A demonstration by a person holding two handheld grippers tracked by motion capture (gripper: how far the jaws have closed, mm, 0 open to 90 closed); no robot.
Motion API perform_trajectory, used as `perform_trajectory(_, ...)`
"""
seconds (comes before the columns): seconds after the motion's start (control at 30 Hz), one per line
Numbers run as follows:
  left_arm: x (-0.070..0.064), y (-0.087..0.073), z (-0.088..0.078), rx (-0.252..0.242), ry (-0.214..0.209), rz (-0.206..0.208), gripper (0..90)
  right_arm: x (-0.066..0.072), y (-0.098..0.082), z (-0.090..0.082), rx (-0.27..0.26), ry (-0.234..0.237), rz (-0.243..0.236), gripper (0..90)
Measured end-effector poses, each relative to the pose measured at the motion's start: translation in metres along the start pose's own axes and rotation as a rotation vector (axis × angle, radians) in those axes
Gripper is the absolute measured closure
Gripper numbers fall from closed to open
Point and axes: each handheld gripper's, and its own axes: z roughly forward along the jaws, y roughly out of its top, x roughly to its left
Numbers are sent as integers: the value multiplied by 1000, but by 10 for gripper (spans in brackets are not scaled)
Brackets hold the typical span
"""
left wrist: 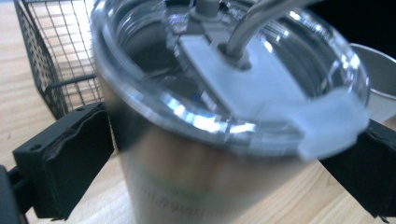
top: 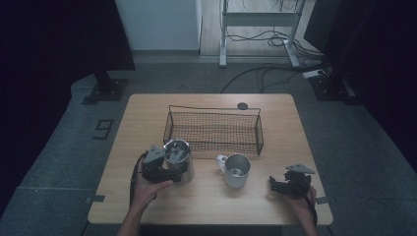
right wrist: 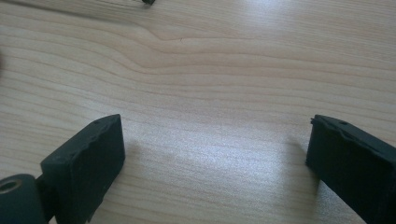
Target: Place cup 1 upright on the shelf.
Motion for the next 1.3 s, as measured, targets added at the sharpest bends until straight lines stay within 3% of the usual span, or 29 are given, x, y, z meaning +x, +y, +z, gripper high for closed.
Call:
perform_trajectory(0.43, -2, 4, 14, -43, 31, 6, 0, -1, 0, 0, -1, -5, 6, 48)
perform_trajectory(0.7, 0, 3, 18, -54, 22, 17, 0, -1, 0, 0, -1, -6, 7, 49)
perform_trajectory(1.3, 0, 4, 14, -63, 24, 82, 30, -3, 0, -1, -5, -12, 13, 62)
